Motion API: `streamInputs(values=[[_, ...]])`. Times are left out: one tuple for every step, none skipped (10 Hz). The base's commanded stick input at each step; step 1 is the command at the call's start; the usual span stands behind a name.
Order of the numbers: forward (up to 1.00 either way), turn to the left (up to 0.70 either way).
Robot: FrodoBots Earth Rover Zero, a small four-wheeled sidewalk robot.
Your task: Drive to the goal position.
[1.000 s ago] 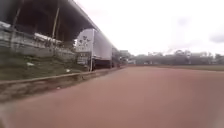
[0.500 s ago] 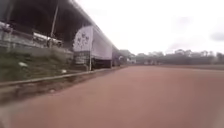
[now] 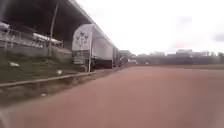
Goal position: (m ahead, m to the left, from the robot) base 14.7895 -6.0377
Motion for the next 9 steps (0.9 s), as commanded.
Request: streamInputs(values=[[0.7,0.01],[0.7,0.01],[0.7,0.01],[0.7,0.01],[0.7,0.01],[0.7,0.01],[0.7,0.01],[0.7,0.01],[0.7,0.01]])
